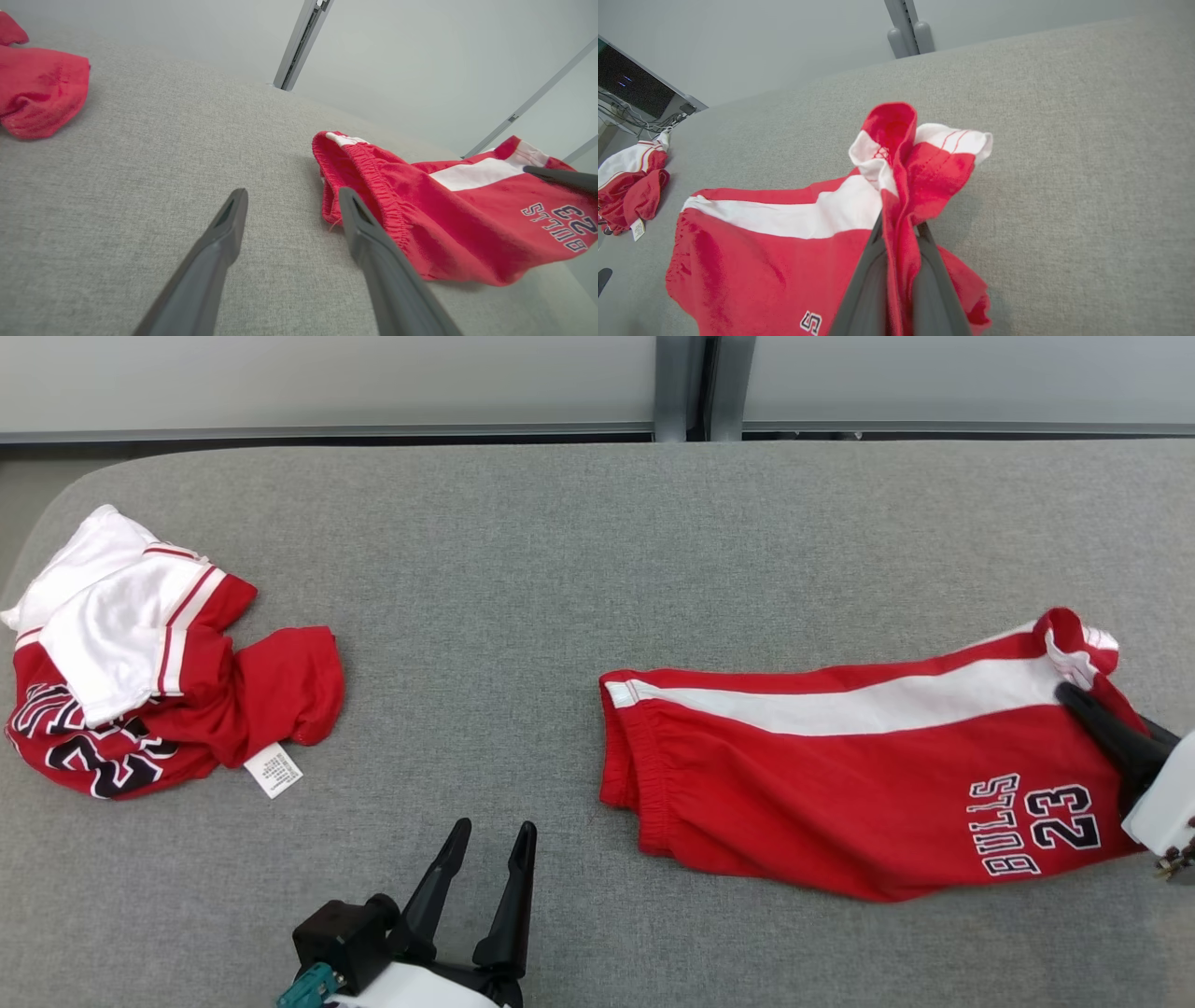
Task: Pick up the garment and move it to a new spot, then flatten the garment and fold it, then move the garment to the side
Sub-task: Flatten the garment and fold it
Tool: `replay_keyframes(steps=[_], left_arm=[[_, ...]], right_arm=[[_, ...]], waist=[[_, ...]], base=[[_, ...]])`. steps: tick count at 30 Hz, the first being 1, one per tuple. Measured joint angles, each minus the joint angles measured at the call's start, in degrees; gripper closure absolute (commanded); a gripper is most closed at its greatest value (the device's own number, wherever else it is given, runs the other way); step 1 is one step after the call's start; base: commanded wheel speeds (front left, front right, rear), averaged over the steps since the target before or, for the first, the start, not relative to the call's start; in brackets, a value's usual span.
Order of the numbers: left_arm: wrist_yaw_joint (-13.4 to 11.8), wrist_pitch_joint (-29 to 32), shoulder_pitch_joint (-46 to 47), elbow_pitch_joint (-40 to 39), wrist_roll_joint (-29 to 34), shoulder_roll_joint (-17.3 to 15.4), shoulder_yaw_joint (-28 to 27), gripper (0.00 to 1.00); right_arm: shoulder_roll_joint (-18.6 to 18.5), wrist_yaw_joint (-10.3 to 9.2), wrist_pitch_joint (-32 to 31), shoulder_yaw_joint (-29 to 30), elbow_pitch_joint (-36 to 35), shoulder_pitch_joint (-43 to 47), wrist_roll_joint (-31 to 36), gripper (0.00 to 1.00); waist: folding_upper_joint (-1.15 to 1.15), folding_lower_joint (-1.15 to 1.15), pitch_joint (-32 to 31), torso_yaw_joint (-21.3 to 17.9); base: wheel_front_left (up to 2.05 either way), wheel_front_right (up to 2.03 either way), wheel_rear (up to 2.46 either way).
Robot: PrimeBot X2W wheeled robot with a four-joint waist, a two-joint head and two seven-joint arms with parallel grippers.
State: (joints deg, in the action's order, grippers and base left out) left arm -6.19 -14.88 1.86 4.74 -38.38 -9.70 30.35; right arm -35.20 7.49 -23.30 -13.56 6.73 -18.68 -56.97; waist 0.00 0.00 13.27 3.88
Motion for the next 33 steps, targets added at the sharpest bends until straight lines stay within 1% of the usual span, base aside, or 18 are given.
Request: replay_keyframes(steps=[5, 7, 10, 14, 16, 17, 19, 22, 24, 26, 29, 33], left_arm=[[-0.2, 0.1, -0.8, 0.3, 0.1, -0.4, 0.3, 0.0], [-0.4, 0.1, -1.4, 0.3, 0.1, -0.4, 0.5, 0.0], [-0.4, 0.1, -2.1, 0.3, 0.1, -0.3, 0.6, 0.0], [-0.4, 0.1, -2.7, 0.4, 0.1, -0.2, 0.5, 0.0], [-0.4, 0.0, -2.7, 0.5, 0.1, -0.1, 0.6, 0.0], [-0.4, 0.0, -2.8, 0.7, 0.4, -0.2, 0.4, 0.0], [-0.4, 0.0, -2.9, 0.9, 0.7, -0.2, 0.3, 0.0], [-0.4, 0.0, -3.3, 1.2, 1.0, -0.2, -0.1, 0.0], [-0.4, 0.0, -3.8, 1.3, 1.2, -0.3, -0.5, 0.0], [-0.5, 0.0, -3.8, 1.4, 1.8, -0.5, -0.9, 0.0], [-0.5, -0.1, -3.8, 1.5, 2.4, -0.7, -1.6, 0.0], [-0.4, -0.1, -3.8, 1.4, 3.6, -1.1, -2.3, 0.0]], right_arm=[[4.2, 0.0, 0.1, 6.0, 5.3, 3.8, 3.5, 1.0], [5.0, 0.0, 0.2, 8.0, 7.5, 4.2, 5.1, 1.0], [5.3, 0.0, 0.1, 12.1, 10.0, 4.4, 6.8, 1.0], [4.3, -0.01, -0.5, 17.4, 11.8, 4.3, 8.8, 1.0], [4.1, -0.01, -1.2, 18.8, 11.2, 4.2, 9.5, 1.0], [4.6, -0.01, -1.8, 19.3, 9.2, 3.9, 10.0, 1.0], [5.9, -0.01, -3.2, 18.5, 5.9, 3.7, 10.2, 1.0], [9.0, -0.01, -5.5, 15.8, 0.8, 3.7, 10.5, 1.0], [11.4, -0.01, -6.8, 13.4, -2.1, 3.8, 11.3, 1.0], [14.7, -0.01, -7.7, 11.0, -3.5, 4.0, 12.4, 1.0], [20.0, -0.01, -8.1, 8.0, -3.2, 4.0, 14.5, 1.0], [26.0, -0.01, -5.3, 7.5, 2.1, 2.4, 18.7, 1.0]], waist=[[0.0, 0.0, -0.3, 0.7], [0.0, 0.0, -0.3, 1.0], [0.0, 0.0, -0.5, 1.3], [0.0, 0.0, -0.7, 1.3], [0.0, 0.0, -0.9, 1.3], [0.0, 0.0, -1.3, 1.3], [0.0, 0.0, -1.9, 1.2], [0.0, 0.0, -2.9, 1.2], [0.0, 0.0, -3.6, 1.3], [0.0, 0.0, -4.3, 1.4], [0.0, 0.0, -5.1, 2.0], [0.0, 0.0, -5.6, 3.2]], base=[[0.0, 0.0, 0.0], [0.0, 0.0, 0.0], [0.0, 0.0, 0.0], [0.0, 0.0, 0.0], [0.0, 0.0, 0.0], [0.0, 0.0, 0.0], [0.0, 0.0, 0.0], [0.0, 0.0, 0.0], [0.0, 0.0, 0.0], [0.0, 0.0, 0.0], [0.0, 0.0, 0.0], [0.0, 0.0, 0.0]])
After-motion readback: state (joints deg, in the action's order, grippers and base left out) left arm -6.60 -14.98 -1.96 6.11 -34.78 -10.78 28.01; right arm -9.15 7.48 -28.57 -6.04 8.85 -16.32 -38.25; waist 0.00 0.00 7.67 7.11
